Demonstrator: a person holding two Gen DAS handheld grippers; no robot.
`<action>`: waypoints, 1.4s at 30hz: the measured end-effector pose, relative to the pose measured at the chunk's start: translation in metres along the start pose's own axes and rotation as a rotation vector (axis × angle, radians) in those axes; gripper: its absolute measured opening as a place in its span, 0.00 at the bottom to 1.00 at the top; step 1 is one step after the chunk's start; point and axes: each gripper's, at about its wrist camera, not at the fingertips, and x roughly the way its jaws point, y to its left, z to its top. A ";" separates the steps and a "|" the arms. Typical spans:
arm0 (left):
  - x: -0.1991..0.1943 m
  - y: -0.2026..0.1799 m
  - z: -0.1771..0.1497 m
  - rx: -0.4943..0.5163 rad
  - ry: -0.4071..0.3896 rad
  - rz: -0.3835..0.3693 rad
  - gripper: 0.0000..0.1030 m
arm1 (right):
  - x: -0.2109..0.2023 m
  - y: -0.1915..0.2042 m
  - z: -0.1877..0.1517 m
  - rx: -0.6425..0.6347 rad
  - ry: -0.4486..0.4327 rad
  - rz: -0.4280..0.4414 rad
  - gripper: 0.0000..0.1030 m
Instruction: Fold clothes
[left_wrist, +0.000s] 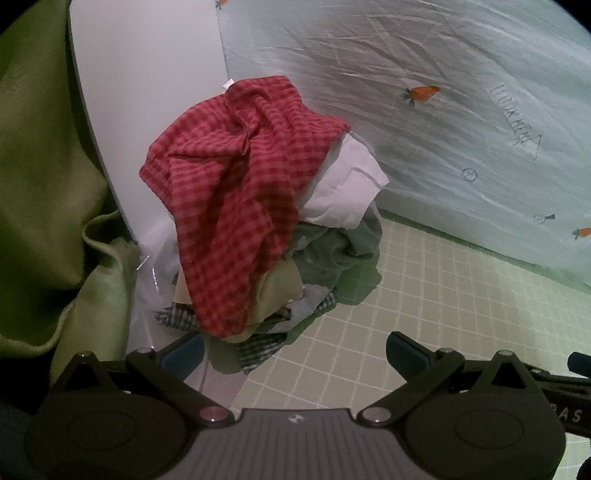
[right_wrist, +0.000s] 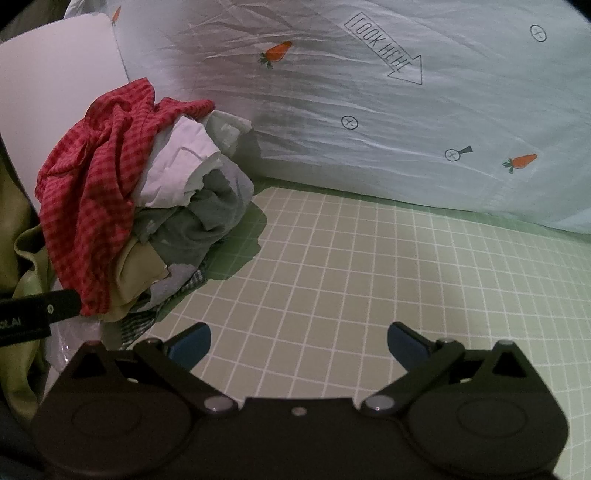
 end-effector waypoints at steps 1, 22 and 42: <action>0.000 0.000 0.000 -0.002 0.001 -0.001 1.00 | 0.000 0.000 0.001 0.003 -0.001 0.003 1.00; 0.005 0.002 0.000 0.008 0.016 0.001 1.00 | 0.007 0.005 0.002 0.002 0.007 0.001 1.00; 0.008 0.005 0.001 0.001 0.026 -0.010 1.00 | 0.009 0.007 0.003 -0.006 0.025 0.000 1.00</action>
